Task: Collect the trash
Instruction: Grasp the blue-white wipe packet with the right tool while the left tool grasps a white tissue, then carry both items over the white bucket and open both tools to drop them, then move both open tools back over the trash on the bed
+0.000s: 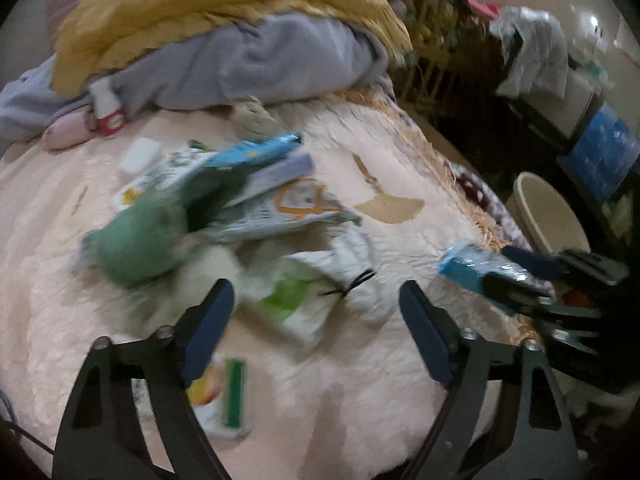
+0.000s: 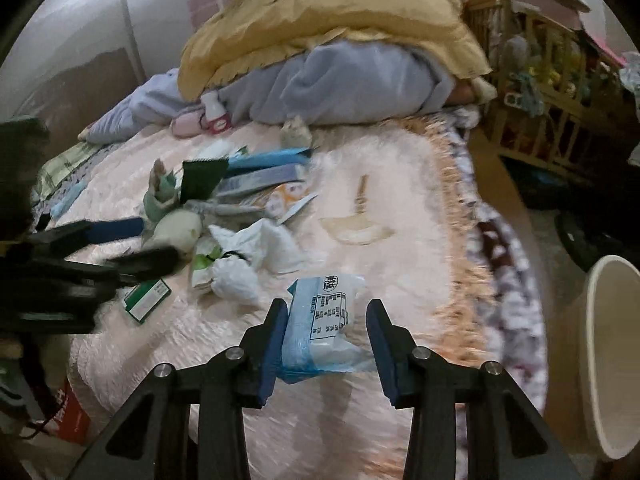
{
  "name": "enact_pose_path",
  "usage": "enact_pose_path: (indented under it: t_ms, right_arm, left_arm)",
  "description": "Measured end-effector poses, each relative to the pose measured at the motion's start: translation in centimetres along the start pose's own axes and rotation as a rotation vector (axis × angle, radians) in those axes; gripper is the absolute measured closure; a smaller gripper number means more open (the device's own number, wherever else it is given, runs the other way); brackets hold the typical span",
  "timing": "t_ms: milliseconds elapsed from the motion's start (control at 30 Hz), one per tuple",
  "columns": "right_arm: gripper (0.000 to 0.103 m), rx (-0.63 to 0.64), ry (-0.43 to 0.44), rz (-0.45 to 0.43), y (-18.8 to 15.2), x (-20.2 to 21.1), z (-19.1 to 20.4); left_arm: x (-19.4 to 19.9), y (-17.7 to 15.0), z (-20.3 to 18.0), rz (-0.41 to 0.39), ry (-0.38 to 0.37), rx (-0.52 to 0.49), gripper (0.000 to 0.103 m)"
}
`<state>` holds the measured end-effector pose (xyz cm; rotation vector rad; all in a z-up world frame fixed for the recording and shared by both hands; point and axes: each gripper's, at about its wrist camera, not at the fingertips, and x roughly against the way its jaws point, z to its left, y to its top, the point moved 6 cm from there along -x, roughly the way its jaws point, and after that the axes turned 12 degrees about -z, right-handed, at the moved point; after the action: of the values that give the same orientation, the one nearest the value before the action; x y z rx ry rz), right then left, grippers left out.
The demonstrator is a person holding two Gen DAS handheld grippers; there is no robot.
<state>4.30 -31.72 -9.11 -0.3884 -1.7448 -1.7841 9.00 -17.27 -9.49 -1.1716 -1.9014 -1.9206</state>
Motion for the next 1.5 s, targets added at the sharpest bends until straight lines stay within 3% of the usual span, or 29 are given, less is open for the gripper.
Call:
enact_pose_path:
  t_ms: [67, 133, 233, 300, 500, 733, 967, 1100, 1200, 1233, 1300, 1333, 1500]
  right_arm:
    - [0.064, -0.013, -0.003, -0.013, 0.1, 0.7, -0.9]
    - [0.064, -0.028, -0.002, -0.023, 0.2, 1.5, -1.6]
    - [0.064, -0.036, -0.015, -0.029, 0.0, 2.2, -2.9]
    - [0.064, -0.049, -0.024, -0.037, -0.2, 2.9, -3.7]
    - [0.064, -0.083, -0.085, -0.090, -0.1, 6.0, -7.2]
    - [0.064, -0.131, -0.225, -0.126, -0.4, 10.0, -14.0]
    - [0.064, -0.243, -0.402, -0.140, -1.6, 13.3, -23.3]
    - [0.064, -0.315, -0.440, -0.142, -2.8, 13.7, -26.8]
    - [0.062, -0.391, -0.455, -0.172, -3.5, 14.2, -28.7]
    - [0.056, -0.406, -0.462, -0.177, -3.5, 14.2, -29.0]
    - [0.043, -0.433, -0.484, -0.192, -3.5, 14.4, -29.7]
    - [0.036, -0.442, -0.486, -0.199, -3.5, 14.5, -29.8]
    - [0.036, -0.439, -0.453, -0.181, -3.5, 13.7, -28.9]
  left_arm:
    - [-1.7, -0.3, -0.7, 0.037, 0.016, -0.014, 0.036]
    - [-3.4, -0.7, -1.4, 0.082, -0.001, -0.012, 0.067]
    - [-4.0, -0.8, -1.7, 0.103, -0.032, 0.017, 0.080]
    - [-3.1, -0.3, -2.0, 0.087, -0.050, 0.020, 0.082]
    - [-0.3, 2.8, -5.2, 0.032, -0.197, 0.034, 0.083]
    - [-0.5, 5.9, -13.3, 0.024, -0.353, 0.011, 0.083]
    - [-2.9, 7.8, -23.7, 0.037, -0.476, -0.081, 0.083]
    - [-4.7, 8.4, -28.3, 0.063, -0.546, -0.083, 0.082]
    - [-6.3, 8.2, -30.9, 0.089, -0.578, -0.085, 0.073]
    - [-6.9, 8.0, -31.6, 0.102, -0.584, -0.088, 0.063]
    - [-7.6, 7.6, -31.9, 0.115, -0.581, -0.076, 0.057]
    - [-7.7, 7.5, -31.8, 0.118, -0.579, -0.071, 0.056]
    - [-6.7, 7.1, -29.9, 0.106, -0.533, -0.087, 0.056]
